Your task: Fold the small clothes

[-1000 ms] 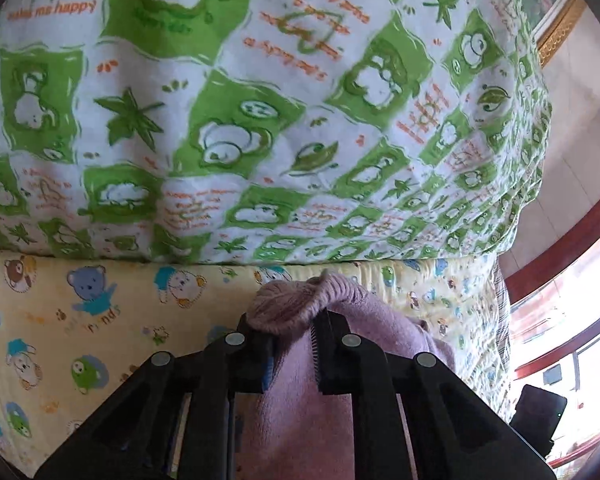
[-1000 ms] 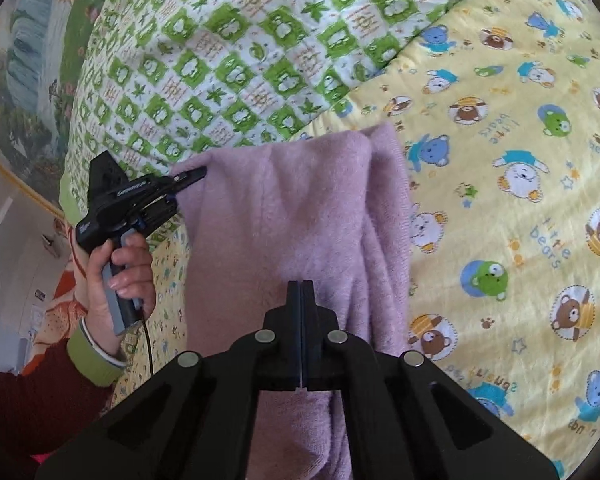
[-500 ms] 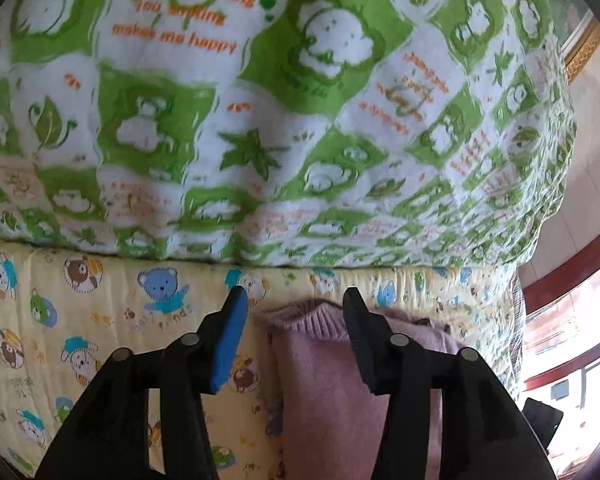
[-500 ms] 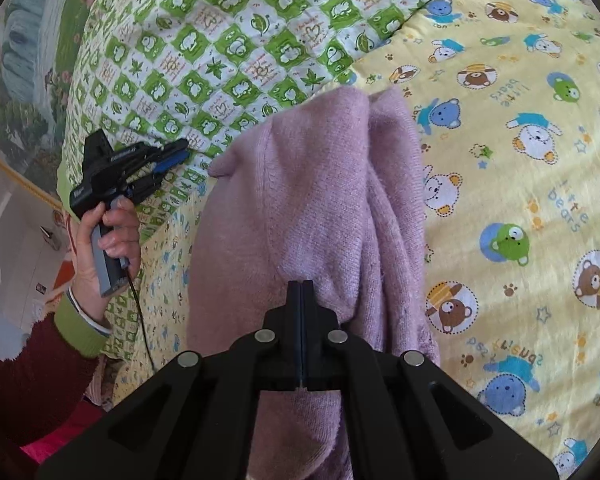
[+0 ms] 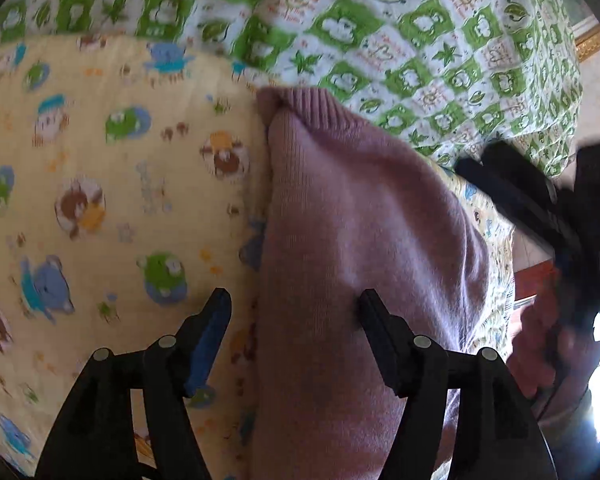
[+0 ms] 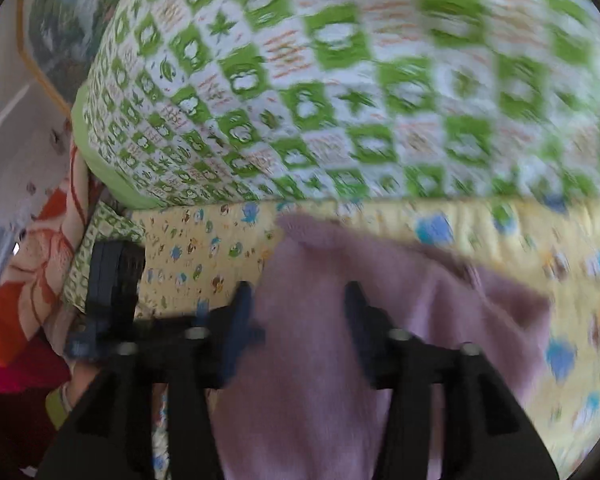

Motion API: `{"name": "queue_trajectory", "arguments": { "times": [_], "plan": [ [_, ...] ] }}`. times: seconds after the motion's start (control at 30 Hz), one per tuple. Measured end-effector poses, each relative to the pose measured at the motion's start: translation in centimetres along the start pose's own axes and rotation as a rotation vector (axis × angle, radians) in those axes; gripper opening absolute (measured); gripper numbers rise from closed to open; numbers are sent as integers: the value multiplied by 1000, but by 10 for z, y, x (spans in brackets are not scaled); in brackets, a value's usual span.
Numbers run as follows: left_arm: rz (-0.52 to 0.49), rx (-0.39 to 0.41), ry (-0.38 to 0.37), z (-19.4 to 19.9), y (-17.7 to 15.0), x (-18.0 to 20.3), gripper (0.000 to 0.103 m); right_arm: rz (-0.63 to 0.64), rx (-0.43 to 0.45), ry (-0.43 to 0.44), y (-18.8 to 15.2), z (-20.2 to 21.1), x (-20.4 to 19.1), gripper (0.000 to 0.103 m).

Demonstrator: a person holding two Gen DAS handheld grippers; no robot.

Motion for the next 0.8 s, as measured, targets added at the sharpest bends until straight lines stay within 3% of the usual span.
{"name": "queue_trajectory", "arguments": {
  "times": [0.13, 0.3, 0.33, 0.37, 0.4, 0.43, 0.5, 0.67, 0.8],
  "plan": [
    [37, 12, -15, -9, -2, -2, 70, 68, -82, -57, 41, -49, -14, 54],
    [72, 21, -60, -5, 18, -26, 70, 139, -203, -97, 59, -104, -18, 54],
    [76, 18, -69, -7, 21, -28, 67, 143, -218, -101, 61, -111, -18, 43],
    [72, 25, -72, -6, 23, -32, 55, 149, -231, -105, 61, -117, -16, 10],
    [58, 29, -80, -5, 24, -33, 22, 142, -242, -108, 61, -119, -13, 5],
    [44, 17, -105, -6, 23, -31, 16, 115, -244, -104, 62, -120, -7, 5],
    [3, 48, -81, 4, 18, -19, 14, 79, -207, -66, 64, -109, 0, 5],
    [-54, 104, -98, 21, 2, -4, 9, -105, 13, 81, 68, -46, 26, 4],
    [-84, 126, -101, 28, -5, 7, 8, -183, -14, 5, 53, -54, 54, 4]
  ]
}}
Point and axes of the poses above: each gripper's, at about its wrist camera, not at the fingertips, and z roughly against the way its jaws point, x to its right, y to its top, the point moved 2 cm from there along -z, roughly the way its jaws point, and after that the axes turned 7 degrees about -x, right-handed, at the moved point
